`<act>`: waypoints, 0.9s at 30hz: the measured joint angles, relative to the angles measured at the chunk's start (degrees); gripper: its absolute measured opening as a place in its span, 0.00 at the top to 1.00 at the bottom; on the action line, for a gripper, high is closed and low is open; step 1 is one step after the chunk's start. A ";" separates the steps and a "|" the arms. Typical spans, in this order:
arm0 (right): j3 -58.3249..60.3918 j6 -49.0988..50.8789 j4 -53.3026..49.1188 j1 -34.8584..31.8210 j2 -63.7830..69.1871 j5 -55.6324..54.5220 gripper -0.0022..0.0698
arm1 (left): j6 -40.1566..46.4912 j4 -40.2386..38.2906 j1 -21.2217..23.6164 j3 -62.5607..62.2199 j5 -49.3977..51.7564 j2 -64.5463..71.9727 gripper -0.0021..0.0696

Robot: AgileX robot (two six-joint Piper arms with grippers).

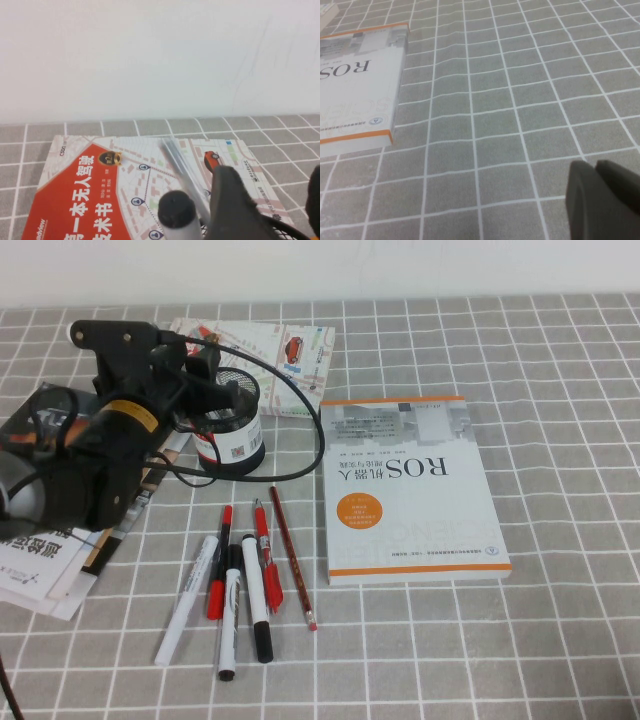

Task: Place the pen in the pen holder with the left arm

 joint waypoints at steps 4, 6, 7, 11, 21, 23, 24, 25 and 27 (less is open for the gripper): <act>0.00 0.00 0.00 0.00 0.00 0.00 0.99 | 0.00 0.00 0.00 0.00 0.85 -0.69 0.55; 0.00 0.00 0.00 0.00 0.00 0.00 0.99 | 0.00 0.00 0.00 0.00 2.83 -2.27 0.55; 0.00 0.00 0.00 0.00 0.00 0.00 0.99 | 0.00 0.00 -0.10 0.00 4.45 -3.62 0.55; 0.00 0.00 0.00 0.00 0.00 0.00 0.99 | 0.00 0.44 -1.13 0.00 14.05 -11.02 0.69; 0.00 0.00 0.00 0.00 0.00 0.00 0.99 | 0.00 0.68 -4.37 8.37 31.49 -36.90 0.97; 0.00 0.00 0.00 0.00 0.00 0.00 0.99 | 0.00 0.68 -4.37 11.97 33.65 -43.67 0.97; 0.00 0.00 0.00 0.00 0.00 0.00 0.99 | 0.00 0.68 -4.37 13.38 34.62 -46.47 0.97; 0.00 0.00 0.00 0.00 0.00 0.00 0.99 | 0.00 0.68 -4.37 15.10 36.39 -49.99 0.97; 0.00 0.00 0.00 0.00 0.00 0.00 0.99 | 0.00 0.68 -4.37 18.41 39.08 -56.24 0.97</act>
